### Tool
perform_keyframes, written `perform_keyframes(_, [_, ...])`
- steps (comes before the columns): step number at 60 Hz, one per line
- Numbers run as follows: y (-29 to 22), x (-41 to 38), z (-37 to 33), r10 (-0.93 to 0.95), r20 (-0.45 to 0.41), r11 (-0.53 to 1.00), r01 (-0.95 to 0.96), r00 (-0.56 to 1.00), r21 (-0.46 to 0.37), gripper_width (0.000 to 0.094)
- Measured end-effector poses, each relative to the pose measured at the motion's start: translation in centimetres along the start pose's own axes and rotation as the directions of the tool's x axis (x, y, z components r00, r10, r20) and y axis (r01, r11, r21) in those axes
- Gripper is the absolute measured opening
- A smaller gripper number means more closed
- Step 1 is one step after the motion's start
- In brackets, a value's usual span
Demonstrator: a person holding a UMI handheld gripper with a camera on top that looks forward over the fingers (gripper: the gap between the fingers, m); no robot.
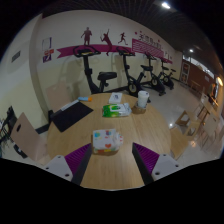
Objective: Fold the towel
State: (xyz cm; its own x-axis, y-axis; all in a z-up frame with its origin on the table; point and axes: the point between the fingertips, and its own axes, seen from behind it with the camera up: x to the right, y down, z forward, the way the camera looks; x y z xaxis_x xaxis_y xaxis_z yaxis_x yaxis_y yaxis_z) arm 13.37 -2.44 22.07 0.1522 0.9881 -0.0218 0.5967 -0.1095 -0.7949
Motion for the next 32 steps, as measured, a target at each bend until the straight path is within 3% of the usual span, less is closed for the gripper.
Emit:
perform_keyframes(13, [4.1,-1.1,-9.4,0.032,-0.084,0.999,-0.032,0.996,-0.002,0.0854])
perform_keyframes(32, [7.2,-3.4,-15.9,0.023,-0.095,0.999,-0.02,0.995,0.035,0.085])
